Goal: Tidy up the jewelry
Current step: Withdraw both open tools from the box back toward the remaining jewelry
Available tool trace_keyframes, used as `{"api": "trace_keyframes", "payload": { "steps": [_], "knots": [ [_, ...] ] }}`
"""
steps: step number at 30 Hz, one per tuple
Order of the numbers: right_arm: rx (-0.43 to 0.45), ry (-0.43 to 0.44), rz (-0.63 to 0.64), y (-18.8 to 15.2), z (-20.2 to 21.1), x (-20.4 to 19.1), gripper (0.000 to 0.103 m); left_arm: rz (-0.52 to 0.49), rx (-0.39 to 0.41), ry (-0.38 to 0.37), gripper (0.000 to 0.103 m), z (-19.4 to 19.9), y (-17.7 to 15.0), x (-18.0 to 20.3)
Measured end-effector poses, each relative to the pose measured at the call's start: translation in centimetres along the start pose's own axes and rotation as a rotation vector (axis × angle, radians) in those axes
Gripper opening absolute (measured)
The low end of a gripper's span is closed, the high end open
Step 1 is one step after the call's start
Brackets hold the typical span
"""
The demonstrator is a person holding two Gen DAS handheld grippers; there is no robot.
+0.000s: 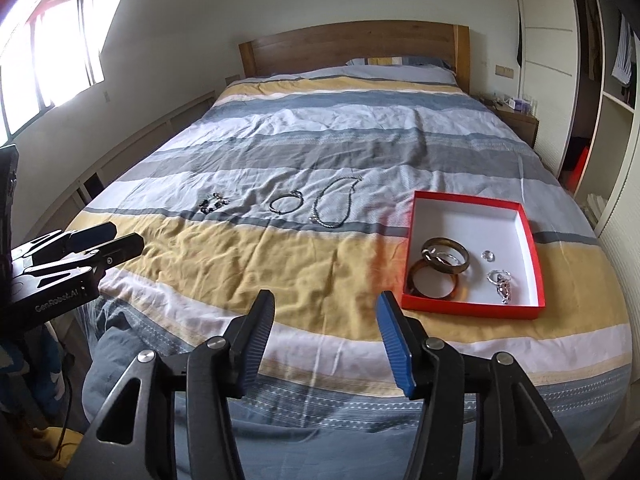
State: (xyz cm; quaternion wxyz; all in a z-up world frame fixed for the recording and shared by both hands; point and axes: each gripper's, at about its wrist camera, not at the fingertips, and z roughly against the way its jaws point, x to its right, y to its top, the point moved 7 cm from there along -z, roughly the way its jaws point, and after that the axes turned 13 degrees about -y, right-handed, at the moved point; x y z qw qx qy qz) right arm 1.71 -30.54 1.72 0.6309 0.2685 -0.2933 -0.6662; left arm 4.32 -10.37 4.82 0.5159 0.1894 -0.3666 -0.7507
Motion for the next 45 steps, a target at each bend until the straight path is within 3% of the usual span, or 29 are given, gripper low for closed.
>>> {"api": "trace_keyframes", "payload": {
  "steps": [16,20,28,33,45],
  "knots": [
    [0.014,-0.010,0.078,-0.2,1.9,-4.9,0.059,0.060,0.069,0.079,0.062,3.5,-2.3,-4.5],
    [0.007,-0.017,0.093,-0.3,1.6,-5.7,0.071,0.065,0.081,0.124,0.062,3.7,-2.6,-5.4],
    [-0.008,-0.029,0.101,-0.2,0.8,-6.4,0.081,0.076,0.110,0.131,0.062,3.5,-2.5,-6.3],
    [-0.025,-0.037,0.093,-0.4,-0.1,-6.3,0.088,0.099,0.087,0.108,0.062,2.2,-3.0,-7.0],
    [-0.109,-0.034,0.099,-1.1,-4.2,-6.9,0.089,0.142,0.004,0.108,0.062,-1.7,-4.6,-9.6]
  ]
}}
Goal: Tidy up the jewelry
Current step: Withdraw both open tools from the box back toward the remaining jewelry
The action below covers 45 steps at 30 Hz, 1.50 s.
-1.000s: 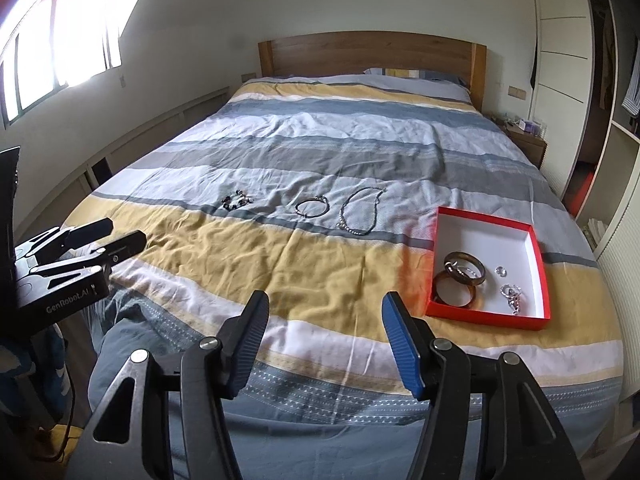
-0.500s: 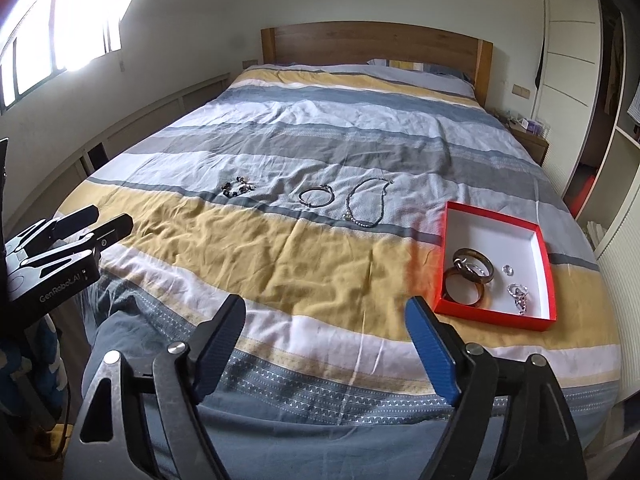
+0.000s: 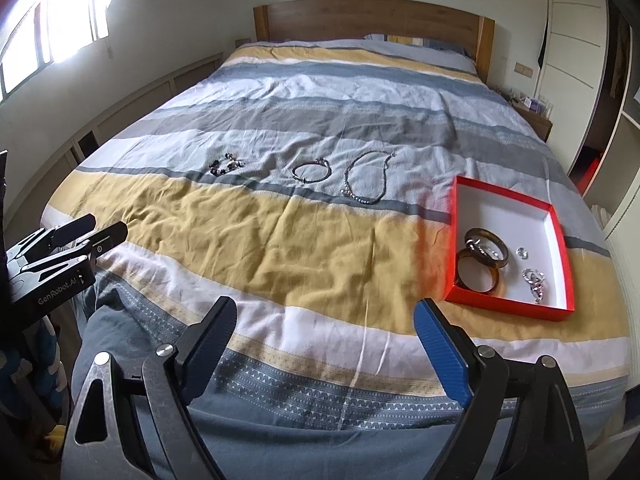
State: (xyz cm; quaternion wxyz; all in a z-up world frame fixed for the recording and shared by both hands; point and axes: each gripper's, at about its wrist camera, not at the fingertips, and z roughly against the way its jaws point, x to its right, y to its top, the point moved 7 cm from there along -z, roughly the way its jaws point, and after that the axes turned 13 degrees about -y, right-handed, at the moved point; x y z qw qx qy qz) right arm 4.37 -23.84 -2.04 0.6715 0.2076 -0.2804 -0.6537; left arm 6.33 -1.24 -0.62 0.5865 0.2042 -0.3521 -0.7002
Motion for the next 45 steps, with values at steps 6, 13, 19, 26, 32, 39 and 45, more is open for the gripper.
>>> {"api": "trace_keyframes", "payload": {
  "steps": [6,13,19,26,32,39,45],
  "knots": [
    [-0.052,0.014,-0.012,-0.1,-2.6,0.1,0.089,0.016,-0.055,0.003,0.062,-2.4,-0.7,-0.8],
    [-0.092,0.033,-0.026,-0.3,-4.9,0.3,0.089,0.025,-0.103,0.003,0.062,-4.7,-1.1,-1.1],
    [-0.121,0.048,-0.037,-0.6,-6.6,0.7,0.089,0.043,-0.138,-0.004,0.062,-6.2,-1.4,-1.2],
    [-0.135,0.058,-0.056,-0.2,-8.4,1.2,0.089,0.086,-0.176,-0.022,0.062,-7.8,-1.9,-2.2],
    [-0.145,0.067,-0.074,0.0,-9.8,1.6,0.089,0.098,-0.215,-0.043,0.062,-9.2,-2.1,-2.5],
    [-0.150,0.074,-0.086,0.2,-10.8,2.0,0.089,0.099,-0.234,-0.059,0.062,-10.3,-2.2,-2.6],
    [-0.143,0.085,-0.081,0.5,-11.3,1.8,0.089,0.085,-0.235,-0.057,0.062,-10.5,-1.9,-2.7]
  ]
}}
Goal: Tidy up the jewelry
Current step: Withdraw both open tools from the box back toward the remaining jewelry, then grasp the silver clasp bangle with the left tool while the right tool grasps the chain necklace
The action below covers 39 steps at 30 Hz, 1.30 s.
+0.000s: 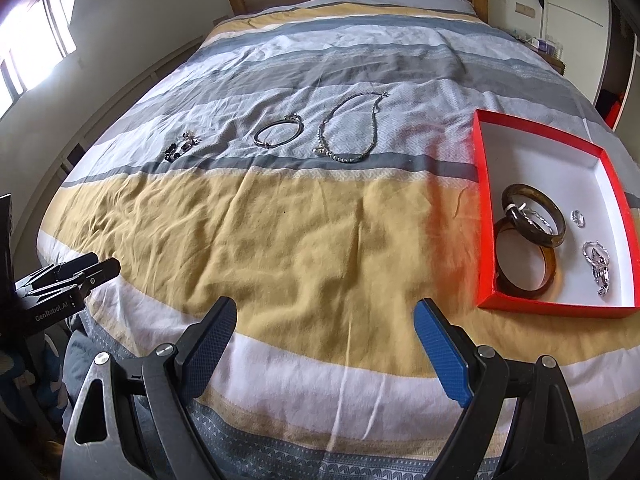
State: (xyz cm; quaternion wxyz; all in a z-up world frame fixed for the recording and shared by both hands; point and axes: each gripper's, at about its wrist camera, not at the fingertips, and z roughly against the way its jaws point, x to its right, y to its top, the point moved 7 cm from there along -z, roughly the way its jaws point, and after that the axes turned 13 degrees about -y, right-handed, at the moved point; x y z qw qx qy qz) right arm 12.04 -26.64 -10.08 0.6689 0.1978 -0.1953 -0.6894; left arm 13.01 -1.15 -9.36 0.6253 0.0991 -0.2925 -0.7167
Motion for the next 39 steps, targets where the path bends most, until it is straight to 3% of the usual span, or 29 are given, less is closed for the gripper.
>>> {"api": "trace_keyframes", "payload": {
  "steps": [14,27,39],
  "knots": [
    [0.015,0.033,0.038,3.4,-2.1,-1.1,0.089,0.016,0.001,0.021,0.062,-1.3,2.4,-2.1],
    [0.049,0.038,0.057,9.5,-5.5,-0.9,0.089,0.010,-0.017,-0.079,0.062,-5.5,8.0,-0.3],
    [0.026,0.050,0.043,14.0,-11.2,-1.1,0.089,0.007,-0.074,-0.188,0.062,-13.2,14.5,2.7]
  ]
}}
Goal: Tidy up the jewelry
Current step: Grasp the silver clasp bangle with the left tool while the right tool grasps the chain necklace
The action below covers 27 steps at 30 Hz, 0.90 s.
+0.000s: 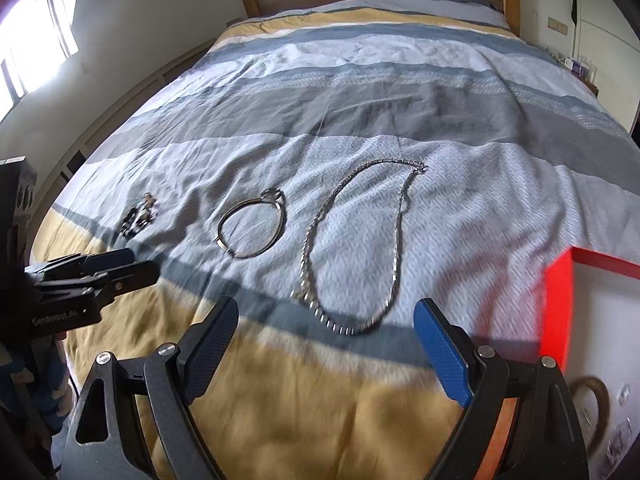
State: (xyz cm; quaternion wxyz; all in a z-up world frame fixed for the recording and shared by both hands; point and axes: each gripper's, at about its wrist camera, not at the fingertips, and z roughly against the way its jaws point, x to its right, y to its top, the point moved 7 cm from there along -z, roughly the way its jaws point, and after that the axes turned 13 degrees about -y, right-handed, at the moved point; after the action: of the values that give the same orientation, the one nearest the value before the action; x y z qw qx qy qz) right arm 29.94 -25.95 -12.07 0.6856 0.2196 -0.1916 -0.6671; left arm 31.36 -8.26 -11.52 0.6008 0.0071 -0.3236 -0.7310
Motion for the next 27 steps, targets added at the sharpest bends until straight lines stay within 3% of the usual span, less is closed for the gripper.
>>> {"api": "trace_keyframes", "payload": {
  "steps": [10,13,15,22,27],
  "knots": [
    [-0.018,-0.004,0.003,1.4,-3.5,0.0,0.089,0.037,-0.042,-0.025,0.060,-5.1,2.6,0.0],
    [-0.023,-0.008,0.003,1.5,-4.2,0.0,0.085,0.049,-0.052,-0.008,0.050,-6.1,2.8,-0.4],
    [-0.026,-0.012,0.004,1.6,-4.6,0.0,0.080,0.049,-0.062,0.016,0.038,-6.6,3.0,-0.6],
    [-0.048,-0.042,-0.011,1.0,-5.7,0.3,0.048,0.032,-0.102,0.073,0.019,-7.8,3.1,-0.9],
    [-0.068,-0.017,-0.041,0.2,-5.4,0.6,0.017,-0.029,-0.142,0.112,0.007,-8.5,3.0,0.3]
  ]
}}
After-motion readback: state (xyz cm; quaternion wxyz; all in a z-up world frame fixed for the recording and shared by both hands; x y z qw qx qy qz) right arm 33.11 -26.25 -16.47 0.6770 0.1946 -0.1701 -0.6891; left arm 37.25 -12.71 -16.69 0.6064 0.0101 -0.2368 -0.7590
